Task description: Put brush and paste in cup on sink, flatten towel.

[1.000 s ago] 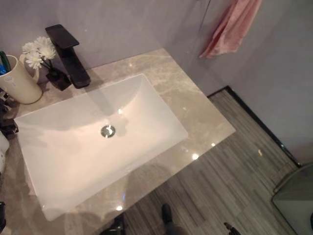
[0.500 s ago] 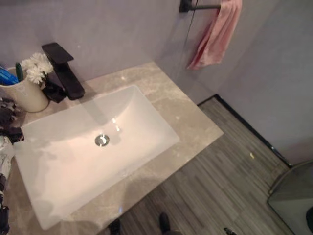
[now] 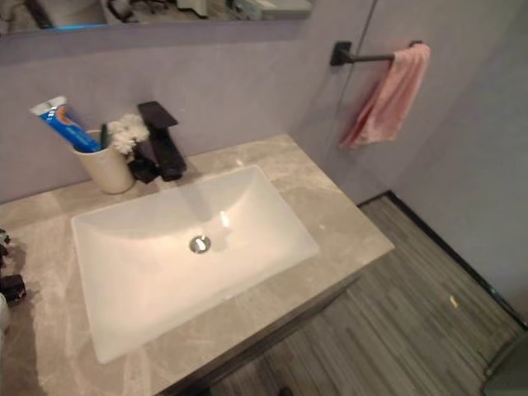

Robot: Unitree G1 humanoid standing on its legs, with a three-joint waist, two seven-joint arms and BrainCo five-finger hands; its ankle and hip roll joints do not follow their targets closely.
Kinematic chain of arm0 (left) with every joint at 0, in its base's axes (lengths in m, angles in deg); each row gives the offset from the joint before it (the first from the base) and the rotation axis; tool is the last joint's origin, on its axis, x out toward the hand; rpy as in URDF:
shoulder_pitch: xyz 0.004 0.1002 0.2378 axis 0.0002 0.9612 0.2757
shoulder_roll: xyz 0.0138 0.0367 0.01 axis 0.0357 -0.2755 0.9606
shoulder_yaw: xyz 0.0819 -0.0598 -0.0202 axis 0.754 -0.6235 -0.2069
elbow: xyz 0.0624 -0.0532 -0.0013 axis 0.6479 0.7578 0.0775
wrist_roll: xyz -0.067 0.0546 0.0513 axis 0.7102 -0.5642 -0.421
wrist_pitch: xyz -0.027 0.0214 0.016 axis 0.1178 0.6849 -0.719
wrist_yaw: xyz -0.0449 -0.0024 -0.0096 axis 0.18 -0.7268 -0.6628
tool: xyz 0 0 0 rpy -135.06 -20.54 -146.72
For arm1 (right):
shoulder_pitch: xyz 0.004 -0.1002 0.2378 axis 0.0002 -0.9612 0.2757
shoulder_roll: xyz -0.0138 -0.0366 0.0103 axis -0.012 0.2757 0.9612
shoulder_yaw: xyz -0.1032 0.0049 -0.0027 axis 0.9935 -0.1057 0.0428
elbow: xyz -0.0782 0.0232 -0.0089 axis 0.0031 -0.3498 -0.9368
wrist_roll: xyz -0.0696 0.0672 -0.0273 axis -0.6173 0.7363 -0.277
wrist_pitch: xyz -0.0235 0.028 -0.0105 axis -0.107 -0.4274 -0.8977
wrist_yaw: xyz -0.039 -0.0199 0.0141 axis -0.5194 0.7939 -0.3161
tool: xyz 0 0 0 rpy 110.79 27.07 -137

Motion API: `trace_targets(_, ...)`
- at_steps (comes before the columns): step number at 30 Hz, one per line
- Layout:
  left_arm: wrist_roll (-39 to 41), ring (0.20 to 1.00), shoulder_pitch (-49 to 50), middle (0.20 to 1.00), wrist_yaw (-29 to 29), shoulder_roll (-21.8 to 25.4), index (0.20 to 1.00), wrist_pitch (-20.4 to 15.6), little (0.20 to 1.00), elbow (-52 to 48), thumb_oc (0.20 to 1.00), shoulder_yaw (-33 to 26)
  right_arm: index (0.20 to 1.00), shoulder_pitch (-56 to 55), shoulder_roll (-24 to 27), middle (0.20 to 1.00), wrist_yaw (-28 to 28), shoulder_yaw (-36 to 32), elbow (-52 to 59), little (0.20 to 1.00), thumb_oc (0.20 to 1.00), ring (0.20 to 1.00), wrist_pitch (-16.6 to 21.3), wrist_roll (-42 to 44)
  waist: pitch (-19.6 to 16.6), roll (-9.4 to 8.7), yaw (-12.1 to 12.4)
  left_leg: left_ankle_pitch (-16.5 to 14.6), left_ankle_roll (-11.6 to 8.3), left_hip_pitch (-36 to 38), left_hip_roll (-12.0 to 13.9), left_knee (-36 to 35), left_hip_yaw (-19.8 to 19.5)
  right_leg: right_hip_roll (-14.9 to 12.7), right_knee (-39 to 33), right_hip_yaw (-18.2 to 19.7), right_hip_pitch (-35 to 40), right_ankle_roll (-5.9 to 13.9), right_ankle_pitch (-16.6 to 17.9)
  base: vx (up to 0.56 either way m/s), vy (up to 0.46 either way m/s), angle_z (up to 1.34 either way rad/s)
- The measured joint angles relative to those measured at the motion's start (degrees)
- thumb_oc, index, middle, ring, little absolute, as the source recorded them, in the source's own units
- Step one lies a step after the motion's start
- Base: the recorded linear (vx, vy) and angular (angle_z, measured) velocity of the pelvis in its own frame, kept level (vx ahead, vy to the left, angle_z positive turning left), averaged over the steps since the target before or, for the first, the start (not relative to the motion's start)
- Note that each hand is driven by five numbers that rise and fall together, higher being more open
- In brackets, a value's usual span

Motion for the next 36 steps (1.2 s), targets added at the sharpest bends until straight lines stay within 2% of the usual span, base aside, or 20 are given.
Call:
trace_targets(1, 0.2, 0.200, 3.2, 0.200, -0.4, -3.2, 0.200, -0.9, 0.200, -9.3, 0.200, 0.8, 1.000, 0.9, -0.8, 1.000, -0.1, -1.9, -1.8, 1.000, 1.000, 1.000, 0.0, 0.1, 0.1, 0.14, 0.1, 0.2, 0.19, 0.3, -0.4, 0.0, -0.7, -0.3, 0.1, -0.7, 0.8, 0.28, -0.1, -0.09, 0.022, 0.22)
trace_targets(5, 0.4, 0.200, 4.6, 0.200, -1.0, -7.6, 0.200, -4.3, 0.200, -17.8, 0.200, 1.4, 1.000, 2.3, -1.6, 1.000, -0.7, -2.1, -1.6, 1.000, 1.000, 1.000, 0.2, 0.2, 0.7, 1.43, 0.0, -0.2, 0.13, 2.0, -0.7, -0.1, -0.6, -0.8, 0.3, -0.9, 2.3, 0.57, -0.3, -0.05, 0.034, 0.03)
trace_targets(6, 0.6, 0.200, 4.8, 0.200, -2.4, -8.1, 0.200, -6.1, 0.200, -21.1, 0.200, 2.2, 1.000, 2.2, -1.6, 1.000, -1.0, -2.5, -0.2, 1.000, 1.000, 1.000, 0.6, 0.6, 1.1, 2.13, -0.2, -0.2, 0.14, 2.7, -0.7, -0.1, -0.5, -0.9, 0.7, -0.5, 2.6, 0.68, -0.4, -0.01, 0.029, -0.06)
trace_targets(11, 3.3, 0.200, 0.6, 0.200, -7.8, -8.5, 0.200, -9.4, 0.200, -29.0, 0.200, 8.9, 1.000, 1.4, -2.0, 1.000, -1.3, -4.3, 0.8, 1.000, 1.000, 1.000, 1.8, 2.5, 1.4, 4.73, -1.4, -0.3, 0.15, 5.0, -0.5, -0.2, 0.0, -0.9, 0.7, 0.0, 4.3, 0.45, -1.5, -0.07, -0.001, -0.07)
trace_targets(12, 5.1, 0.200, -1.2, 0.200, -8.3, -9.6, 0.200, -9.8, 0.200, -30.1, 0.200, 11.3, 1.000, 1.9, -2.2, 1.000, -1.5, -3.8, 0.3, 1.000, 1.000, 1.000, 1.7, 2.4, 1.2, 4.71, -1.2, -0.2, 0.13, 5.3, -0.3, -0.2, 0.5, -0.7, 1.1, 0.1, 4.2, 0.38, -1.4, -0.12, -0.045, -0.35)
trace_targets(13, 6.7, 0.200, -2.9, 0.200, -10.1, -9.9, 0.200, -10.4, 0.200, -32.1, 0.200, 16.1, 1.000, 2.7, -2.3, 1.000, -1.4, -2.9, 0.4, 1.000, 1.000, 1.000, 1.7, 2.3, 1.5, 5.50, -1.5, -0.3, 0.03, 6.2, 0.1, 0.0, 2.2, -0.6, 2.0, 0.7, 3.5, 0.35, -1.0, -0.16, -0.082, -0.56)
trace_targets(14, 7.1, 0.200, -3.4, 0.200, -11.0, -11.5, 0.200, -10.4, 0.200, -33.2, 0.200, 17.4, 1.000, 3.4, -2.3, 1.000, -1.6, -2.9, 0.9, 1.000, 1.000, 1.000, 1.8, 2.3, 1.5, 5.96, -1.4, -0.5, -0.05, 6.2, 0.3, -0.2, 2.9, -0.3, 3.5, 0.5, 2.3, 0.28, -1.1, -0.12, -0.109, -0.77)
trace_targets(15, 7.2, 0.200, -4.1, 0.200, -13.3, -12.5, 0.200, -10.6, 0.200, -34.4, 0.200, 20.7, 1.000, 4.5, -2.2, 1.000, -1.8, -2.7, 2.4, 1.000, 1.000, 1.000, 1.8, 2.3, 2.2, 6.92, -2.6, -0.5, -0.15, 7.1, 1.2, -0.3, 4.3, 0.0, 4.9, 0.3, 1.9, 0.40, -1.1, -0.15, -0.216, -0.48)
trace_targets(17, 7.3, 0.200, -3.8, 0.200, -16.1, -12.4, 0.200, -10.4, 0.200, -34.8, 0.200, 24.0, 1.000, 4.0, -2.1, 1.000, -2.3, -2.2, 4.8, 1.000, 1.000, 1.000, 2.0, 2.4, 2.2, 7.56, -4.2, -0.4, -0.71, 7.3, 2.3, 0.0, 4.3, 1.0, 5.4, 0.3, 1.9, 0.13, -1.7, -0.13, -0.228, -0.22)
trace_targets(20, 8.7, 0.200, -3.3, 0.200, -19.1, -12.1, 0.200, -9.9, 0.200, -34.5, 0.200, 27.7, 1.000, 3.3, -1.8, 1.000, -2.4, -1.7, 7.0, 1.000, 1.000, 1.000, 2.3, 2.4, 3.4, 7.19, -4.4, -0.4, -2.06, 8.7, 4.2, 0.0, 5.3, 3.1, 8.9, 0.4, 0.2, -1.39, -3.3, -0.08, -0.137, -0.31)
trace_targets(21, 8.9, 0.200, -2.5, 0.200, -20.4, -12.8, 0.200, -9.6, 0.200, -33.7, 0.200, 29.0, 1.000, 3.3, -1.1, 1.000, -2.5, -1.7, 7.1, 1.000, 1.000, 1.000, 3.1, 2.4, 3.6, 7.37, -4.2, -0.6, -2.47, 9.1, 5.3, 0.0, 4.5, 4.6, 8.9, 0.8, 0.3, -2.05, -3.3, -0.13, -0.222, -0.33)
trace_targets(24, 9.2, 0.200, -1.3, 0.200, -21.6, -12.8, 0.200, -8.9, 0.200, -33.1, 0.200, 31.6, 1.000, 2.7, 0.7, 1.000, -2.8, -1.7, 7.3, 1.000, 1.000, 1.000, 3.9, 2.4, 4.8, 8.16, -4.3, -0.6, -2.48, 9.1, 6.2, 0.0, 2.2, 6.1, 9.0, 0.9, 0.2, -3.18, -3.2, -0.06, -0.117, -0.11)
trace_targets(29, 9.0, 0.200, -1.9, 0.200, -23.1, -12.4, 0.200, -7.7, 0.200, -33.1, 0.200, 34.9, 1.000, 2.6, 2.7, 1.000, -4.0, -1.7, 6.1, 1.000, 1.000, 1.000, 4.1, 2.3, 6.6, 9.75, -4.2, -0.4, -2.19, 8.8, 6.7, 0.5, -1.8, 7.3, 7.9, 0.8, 1.3, -3.81, -2.9, -0.06, -0.090, 0.04)
trace_targets(32, 8.6, 0.200, -2.9, 0.200, -23.7, -12.4, 0.200, -7.7, 0.200, -33.1, 0.200, 36.7, 1.000, 4.6, 2.7, 1.000, -5.1, -0.7, 5.4, 1.000, 1.000, 1.000, 4.1, 2.3, 7.4, 9.56, -3.4, -0.3, -2.39, 7.4, 5.4, 4.4, -9.5, 6.6, 7.7, 2.1, 1.6, -4.26, -3.0, -0.10, -0.034, -0.14)
trace_targets(33, 8.2, 0.200, -4.7, 0.200, -23.7, -12.6, 0.200, -7.7, 0.200, -32.8, 0.200, 37.7, 1.000, 5.9, 2.8, 1.000, -5.2, 0.3, 4.7, 1.000, 1.000, 1.000, 4.2, 2.3, 8.1, 8.41, -2.9, -0.2, -2.52, 5.1, 3.5, 8.4, -15.0, 5.1, 7.6, 2.8, 1.5, -4.57, -2.7, -0.04, 0.026, -0.27)
trace_targets(34, 8.2, 0.200, -5.0, 0.200, -23.7, -13.0, 0.200, -7.7, 0.200, -32.7, 0.200, 37.8, 1.000, 7.6, 2.8, 1.000, -5.1, 0.4, 4.6, 1.000, 1.000, 1.000, 4.2, 2.9, 8.5, 7.38, -2.9, -3.2, -2.33, 4.2, 0.9, 10.6, -18.9, 3.8, 6.9, 4.3, 1.3, -4.53, -1.8, -0.05, 0.049, -0.38)
trace_targets(35, 8.2, 0.200, -4.7, 0.200, -23.7, -13.2, 0.200, -7.7, 0.200, -32.7, 0.200, 37.8, 1.000, 8.7, 2.8, 1.000, -5.1, 0.3, 5.0, 1.000, 1.000, 1.000, 4.2, 3.5, 8.4, 7.27, -2.8, -5.3, -1.38, 4.7, -1.9, 11.0, -19.4, 2.8, 6.4, 5.8, 1.3, -3.85, -1.3, -0.02, 0.125, -0.97)
trace_targets(36, 8.2, 0.200, -4.5, 0.200, -23.7, -13.3, 0.200, -7.7, 0.200, -32.5, 0.200, 37.9, 1.000, 11.2, 2.9, 1.000, -5.1, 0.2, 5.2, 1.000, 1.000, 1.000, 4.9, 5.3, 7.9, 8.56, -2.7, -8.0, 2.24, 6.8, -8.4, 10.6, -22.7, 2.6, 5.6, 8.9, 0.9, -1.93, 0.4, -0.01, 0.150, -0.97)
